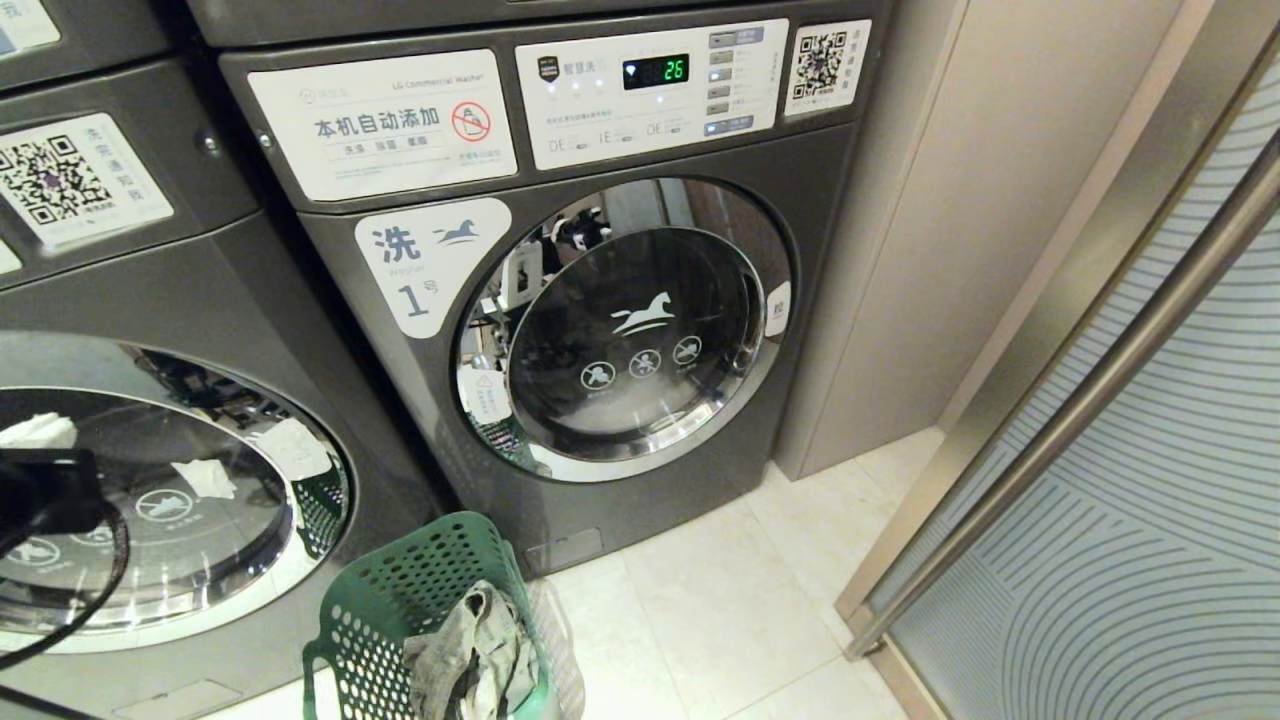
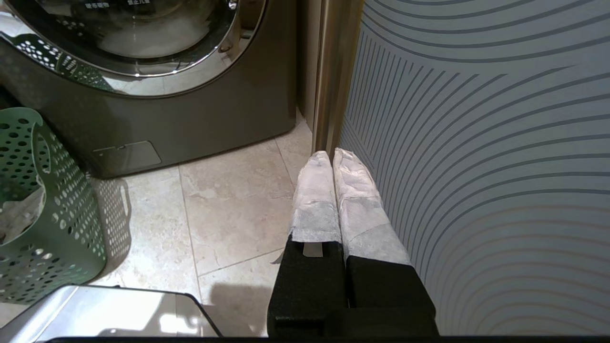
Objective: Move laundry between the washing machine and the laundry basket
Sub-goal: Press the washing machine switch
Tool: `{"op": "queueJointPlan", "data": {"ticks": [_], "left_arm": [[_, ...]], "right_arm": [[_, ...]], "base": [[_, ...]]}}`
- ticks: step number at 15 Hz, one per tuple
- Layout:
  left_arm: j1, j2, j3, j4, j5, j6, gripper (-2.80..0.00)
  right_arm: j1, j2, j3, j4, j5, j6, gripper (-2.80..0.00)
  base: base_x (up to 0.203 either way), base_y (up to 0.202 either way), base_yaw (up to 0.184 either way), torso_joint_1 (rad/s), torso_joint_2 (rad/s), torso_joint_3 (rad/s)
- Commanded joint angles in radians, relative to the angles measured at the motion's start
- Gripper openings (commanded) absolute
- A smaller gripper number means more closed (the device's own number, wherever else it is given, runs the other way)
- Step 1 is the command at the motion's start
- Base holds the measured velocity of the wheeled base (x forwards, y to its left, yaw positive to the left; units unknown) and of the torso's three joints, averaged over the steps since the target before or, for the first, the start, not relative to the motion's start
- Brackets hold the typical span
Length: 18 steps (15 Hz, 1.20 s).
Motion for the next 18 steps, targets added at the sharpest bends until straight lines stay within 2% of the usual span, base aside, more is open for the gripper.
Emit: {"op": "queueJointPlan", "data": {"ticks": [1,3,6,8,9,11,13,15,18], "left_arm": [[0.004,-0.090,-0.075,0.072,0.019,-0.145,-2.80],[0.004,-0.064,-0.199,0.170,0.023,-0.244,-2.80],[0.009,0.040,-0.444,0.348,0.023,-0.418,-2.80],[0.054,0.135,-0.548,0.430,0.022,-0.480,-2.80],[0.089,0.161,-0.567,0.438,0.027,-0.479,-2.80],[0.121,0.156,-0.570,0.358,0.039,-0.384,-2.80],[0.122,0.125,-0.517,0.214,0.057,-0.218,-2.80],[0.123,0.107,-0.468,0.073,0.080,-0.102,-2.80],[0.139,0.082,-0.406,0.043,0.083,-0.055,-2.80]], "right_arm": [[0.000,0.000,0.000,0.000,0.000,0.000,-2.80],[0.000,0.000,0.000,0.000,0.000,-0.001,-2.80],[0.000,0.001,0.000,0.000,0.000,0.000,-2.80],[0.000,0.001,0.000,0.000,0.000,0.000,-2.80],[0.000,0.000,0.000,0.000,0.000,0.000,-2.80],[0.000,0.000,0.000,0.000,0.000,0.000,-2.80],[0.000,0.001,0.000,0.000,0.000,0.000,-2.80],[0.000,0.000,0.000,0.000,0.000,-0.001,-2.80],[0.000,0.000,0.000,0.000,0.000,0.000,-2.80]], "base": [[0.000,0.000,0.000,0.000,0.00,0.000],[0.000,0.000,0.000,0.000,0.00,0.000],[0.000,0.000,0.000,0.000,0.00,0.000],[0.000,0.000,0.000,0.000,0.00,0.000],[0.000,0.000,0.000,0.000,0.00,0.000],[0.000,0.000,0.000,0.000,0.00,0.000],[0.000,0.000,0.000,0.000,0.00,0.000],[0.000,0.000,0.000,0.000,0.00,0.000],[0.000,0.000,0.000,0.000,0.00,0.000]]}}
